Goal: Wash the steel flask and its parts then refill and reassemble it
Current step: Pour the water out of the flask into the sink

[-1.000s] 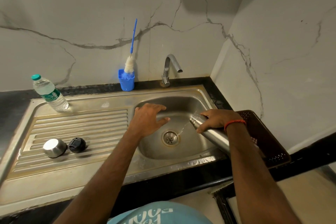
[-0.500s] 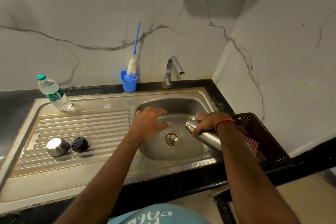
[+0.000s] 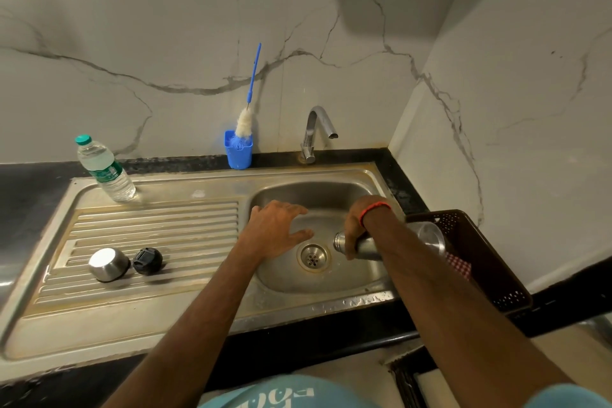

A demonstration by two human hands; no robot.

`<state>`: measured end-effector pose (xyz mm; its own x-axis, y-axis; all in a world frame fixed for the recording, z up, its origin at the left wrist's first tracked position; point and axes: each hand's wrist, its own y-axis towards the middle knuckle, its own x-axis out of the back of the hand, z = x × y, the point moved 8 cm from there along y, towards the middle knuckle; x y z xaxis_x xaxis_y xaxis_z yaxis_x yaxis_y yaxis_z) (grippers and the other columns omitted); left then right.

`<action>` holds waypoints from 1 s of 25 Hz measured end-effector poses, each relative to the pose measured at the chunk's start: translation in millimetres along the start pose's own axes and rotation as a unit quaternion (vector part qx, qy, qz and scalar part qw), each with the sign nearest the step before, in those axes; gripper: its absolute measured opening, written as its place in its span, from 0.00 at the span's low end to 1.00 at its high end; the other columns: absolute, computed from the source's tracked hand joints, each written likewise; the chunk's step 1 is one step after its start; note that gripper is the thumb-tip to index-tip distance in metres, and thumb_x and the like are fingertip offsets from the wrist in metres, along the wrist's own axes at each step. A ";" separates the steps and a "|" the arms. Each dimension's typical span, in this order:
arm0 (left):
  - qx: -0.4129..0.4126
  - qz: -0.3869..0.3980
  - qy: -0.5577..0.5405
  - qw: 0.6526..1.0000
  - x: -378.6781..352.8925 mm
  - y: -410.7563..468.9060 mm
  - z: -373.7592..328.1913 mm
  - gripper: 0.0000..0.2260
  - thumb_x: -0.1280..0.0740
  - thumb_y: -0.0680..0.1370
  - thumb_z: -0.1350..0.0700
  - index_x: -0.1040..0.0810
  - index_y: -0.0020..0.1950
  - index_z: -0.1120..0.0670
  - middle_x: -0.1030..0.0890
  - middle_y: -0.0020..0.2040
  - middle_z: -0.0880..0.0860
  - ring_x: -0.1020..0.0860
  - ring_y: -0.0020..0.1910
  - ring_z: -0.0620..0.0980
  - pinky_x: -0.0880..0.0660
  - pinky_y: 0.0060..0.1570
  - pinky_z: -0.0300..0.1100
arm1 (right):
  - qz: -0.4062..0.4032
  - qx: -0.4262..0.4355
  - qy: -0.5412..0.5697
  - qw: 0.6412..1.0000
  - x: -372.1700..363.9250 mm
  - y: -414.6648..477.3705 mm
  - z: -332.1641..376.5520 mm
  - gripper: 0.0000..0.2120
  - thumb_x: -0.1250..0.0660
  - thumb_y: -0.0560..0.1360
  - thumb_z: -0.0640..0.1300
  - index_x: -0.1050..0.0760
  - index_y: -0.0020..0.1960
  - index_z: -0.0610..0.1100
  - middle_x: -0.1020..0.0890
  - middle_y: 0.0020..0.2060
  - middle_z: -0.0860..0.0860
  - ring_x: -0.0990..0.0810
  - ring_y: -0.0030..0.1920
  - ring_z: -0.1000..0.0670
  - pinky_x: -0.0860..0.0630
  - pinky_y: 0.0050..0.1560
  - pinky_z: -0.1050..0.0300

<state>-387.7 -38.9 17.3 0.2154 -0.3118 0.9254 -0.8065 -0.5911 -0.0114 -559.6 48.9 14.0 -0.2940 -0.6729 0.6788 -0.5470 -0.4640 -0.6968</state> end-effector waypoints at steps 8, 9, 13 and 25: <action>0.009 -0.001 0.024 1.000 -5.7 -4.7 0.0 0.28 0.35 0.78 0.34 0.29 0.75 0.44 0.25 0.73 0.47 0.32 0.73 0.51 0.35 0.70 0.59 | 0.007 -0.030 -0.116 0.993 26.1 -13.4 9.4 0.31 0.17 0.56 0.58 0.17 0.55 0.46 0.14 0.48 0.45 0.16 0.49 0.42 0.19 0.53 0.44; 0.011 -0.001 0.025 1.000 -6.3 -5.3 0.5 0.28 0.36 0.78 0.34 0.29 0.74 0.44 0.25 0.73 0.47 0.32 0.73 0.51 0.34 0.70 0.59 | -0.004 -0.023 -0.111 0.994 28.8 -12.4 10.9 0.31 0.17 0.56 0.58 0.18 0.55 0.46 0.15 0.48 0.45 0.16 0.49 0.41 0.19 0.54 0.43; 0.016 -0.001 0.027 1.000 -10.7 -7.5 -3.8 0.27 0.36 0.78 0.33 0.29 0.74 0.44 0.25 0.72 0.47 0.31 0.73 0.51 0.34 0.69 0.58 | -0.060 0.040 -0.089 0.993 32.9 -6.6 21.7 0.36 0.20 0.52 0.63 0.20 0.56 0.48 0.17 0.47 0.45 0.18 0.49 0.41 0.21 0.54 0.42; 0.058 -0.043 -0.097 0.993 -20.3 -16.1 -13.7 0.43 0.52 0.71 0.19 0.32 0.74 0.47 0.21 0.68 0.49 0.23 0.65 0.49 0.27 0.65 0.61 | -0.278 0.302 0.281 0.868 56.6 -33.8 37.4 0.48 0.22 0.62 0.64 0.41 0.75 0.53 0.22 0.64 0.49 0.22 0.55 0.48 0.23 0.56 0.47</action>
<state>-386.7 -12.9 3.9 0.3925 -0.3871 0.8343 -0.7143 -0.6998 0.0114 -528.5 5.0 67.2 -0.5456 0.0598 0.8359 -0.2664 -0.9581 -0.1053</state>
